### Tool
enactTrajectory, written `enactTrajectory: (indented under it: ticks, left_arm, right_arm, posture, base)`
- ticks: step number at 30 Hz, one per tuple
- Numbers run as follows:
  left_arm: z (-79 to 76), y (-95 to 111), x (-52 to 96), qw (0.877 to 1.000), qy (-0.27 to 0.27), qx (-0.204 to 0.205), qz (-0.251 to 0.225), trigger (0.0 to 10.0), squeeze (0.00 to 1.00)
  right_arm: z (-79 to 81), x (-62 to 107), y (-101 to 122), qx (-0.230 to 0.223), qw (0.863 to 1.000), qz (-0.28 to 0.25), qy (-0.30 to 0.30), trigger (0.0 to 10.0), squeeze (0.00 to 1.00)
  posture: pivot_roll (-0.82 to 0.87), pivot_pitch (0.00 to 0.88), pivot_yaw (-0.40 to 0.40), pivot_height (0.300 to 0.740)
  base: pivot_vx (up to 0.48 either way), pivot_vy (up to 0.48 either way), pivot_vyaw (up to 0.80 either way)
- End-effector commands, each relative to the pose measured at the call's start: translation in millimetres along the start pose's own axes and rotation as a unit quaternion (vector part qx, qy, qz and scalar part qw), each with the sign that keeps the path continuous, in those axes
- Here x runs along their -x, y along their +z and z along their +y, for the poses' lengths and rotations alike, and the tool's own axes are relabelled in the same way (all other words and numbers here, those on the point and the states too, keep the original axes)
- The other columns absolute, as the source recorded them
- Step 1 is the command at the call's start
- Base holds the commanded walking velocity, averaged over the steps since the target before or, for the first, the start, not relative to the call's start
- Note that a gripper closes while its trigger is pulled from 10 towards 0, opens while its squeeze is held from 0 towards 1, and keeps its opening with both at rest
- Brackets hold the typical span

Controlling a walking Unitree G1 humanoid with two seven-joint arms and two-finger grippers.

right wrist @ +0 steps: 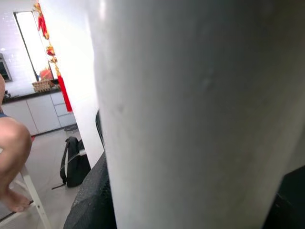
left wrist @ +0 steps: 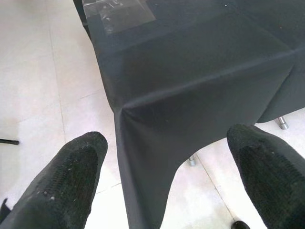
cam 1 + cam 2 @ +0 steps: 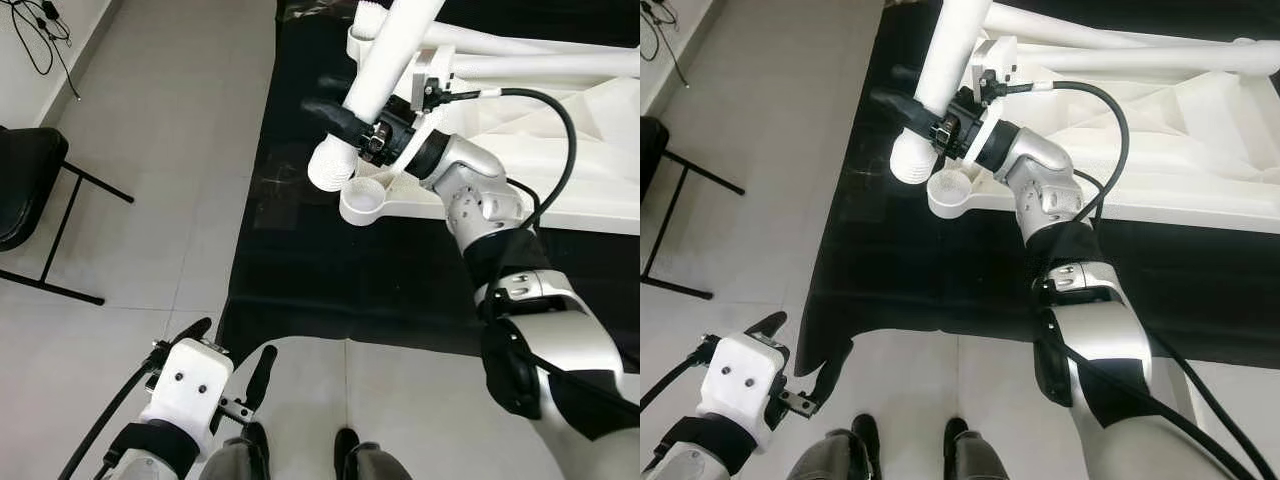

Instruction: Building children table

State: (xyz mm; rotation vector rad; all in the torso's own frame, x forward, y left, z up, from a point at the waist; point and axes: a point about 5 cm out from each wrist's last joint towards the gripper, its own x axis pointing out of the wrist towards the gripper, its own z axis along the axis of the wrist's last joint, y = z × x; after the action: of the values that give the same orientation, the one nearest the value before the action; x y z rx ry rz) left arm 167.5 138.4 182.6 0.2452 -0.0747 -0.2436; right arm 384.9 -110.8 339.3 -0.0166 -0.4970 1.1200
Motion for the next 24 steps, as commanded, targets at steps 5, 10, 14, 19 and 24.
enactTrajectory:
  ticks: [5, 10, 14, 19, 24]
  left_arm:
    - [-1.7, -3, 4.5, 1.0, -0.003, -0.004, 0.016, 10.0, 0.0]
    - [-1.4, -3, 4.5, 1.0, -0.003, -0.005, 0.017, 10.0, 0.0]
    - [-0.7, -4, 4.7, 1.0, -0.004, -0.005, 0.017, 10.0, 0.0]
    - [-0.3, -4, 5.1, 1.0, -0.004, -0.005, 0.018, 10.0, 0.0]
    - [-0.1, -4, 5.9, 1.0, -0.005, -0.006, 0.019, 10.0, 0.0]
  right_arm:
    - [1.4, 7.9, -14, 0.038, 0.997, 0.066, 0.021, 10.0, 0.0]
    - [0.9, 13.5, -15, 0.033, 0.996, 0.077, 0.039, 10.0, 0.0]
    - [-3.2, 20.2, -11, 0.022, 0.996, 0.074, 0.044, 10.0, 0.0]
    - [-7.3, 25.6, -6, 0.009, 0.997, 0.062, 0.042, 10.0, 0.0]
    - [-12.3, 31.2, -5, 0.013, 0.997, 0.068, 0.023, 10.0, 0.0]
  posture:
    - [0.1, 0.419, -0.038, 0.74]
    - [0.1, 0.417, -0.039, 0.74]
    - [0.09, 0.419, -0.036, 0.74]
    - [0.09, 0.42, -0.034, 0.74]
    - [0.09, 0.421, -0.031, 0.74]
  base:
    - [0.0, 0.0, 0.0]
    - [0.0, 0.0, 0.0]
    - [0.0, 0.0, 0.0]
    - [0.0, 0.0, 0.0]
    - [0.0, 0.0, 0.0]
